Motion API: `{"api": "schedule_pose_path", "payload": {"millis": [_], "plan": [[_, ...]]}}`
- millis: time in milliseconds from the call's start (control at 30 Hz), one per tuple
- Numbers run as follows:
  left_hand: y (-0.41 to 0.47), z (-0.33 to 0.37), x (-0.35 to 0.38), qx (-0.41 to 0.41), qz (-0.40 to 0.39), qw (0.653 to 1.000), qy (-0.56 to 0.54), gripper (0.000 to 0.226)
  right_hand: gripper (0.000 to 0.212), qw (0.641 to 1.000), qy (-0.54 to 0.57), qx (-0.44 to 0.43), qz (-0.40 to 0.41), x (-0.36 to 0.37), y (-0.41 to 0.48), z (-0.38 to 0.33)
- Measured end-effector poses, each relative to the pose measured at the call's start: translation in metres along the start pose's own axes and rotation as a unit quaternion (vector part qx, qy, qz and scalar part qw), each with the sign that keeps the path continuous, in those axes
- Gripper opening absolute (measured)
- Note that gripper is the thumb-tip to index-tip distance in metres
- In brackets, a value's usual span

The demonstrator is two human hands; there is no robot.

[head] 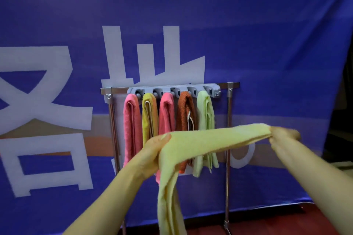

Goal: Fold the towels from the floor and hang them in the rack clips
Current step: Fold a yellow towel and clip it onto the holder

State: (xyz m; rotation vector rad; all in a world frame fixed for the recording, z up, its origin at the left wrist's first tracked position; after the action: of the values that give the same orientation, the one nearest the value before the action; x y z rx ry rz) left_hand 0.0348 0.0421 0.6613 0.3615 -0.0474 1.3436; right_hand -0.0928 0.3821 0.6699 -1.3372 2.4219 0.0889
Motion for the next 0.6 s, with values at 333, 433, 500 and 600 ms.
{"api": "schedule_pose_path", "payload": {"millis": [333,433,500,600], "plan": [[0.032,0.042,0.053,-0.005,-0.063,0.991,0.122,0.024,0.017,0.899,-0.166,-0.061,-0.400,0.048,-0.101,0.074],[0.031,0.045,0.072,-0.045,-0.132,0.976,0.170,0.019,0.032,0.843,0.097,-0.180,-0.497,0.056,-0.148,0.000],[0.030,0.048,0.080,-0.067,-0.159,0.965,0.197,0.019,0.038,0.781,0.187,-0.211,-0.557,0.052,-0.179,-0.036],[0.029,0.054,0.077,-0.066,-0.143,0.958,0.238,0.014,0.039,0.748,0.130,-0.237,-0.606,0.058,-0.196,-0.055]]}}
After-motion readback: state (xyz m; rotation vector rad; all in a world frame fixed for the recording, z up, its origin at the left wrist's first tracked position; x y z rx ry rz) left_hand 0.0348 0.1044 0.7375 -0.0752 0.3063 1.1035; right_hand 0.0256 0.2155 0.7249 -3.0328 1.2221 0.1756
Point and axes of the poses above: each hand's wrist, its own y-axis towards the middle knuckle, its own x-axis out of the palm, z = x × y, the point moved 5 cm from there along y, towards the middle knuckle, and after that the axes turned 1 degree about z, right-handed, at the moved point
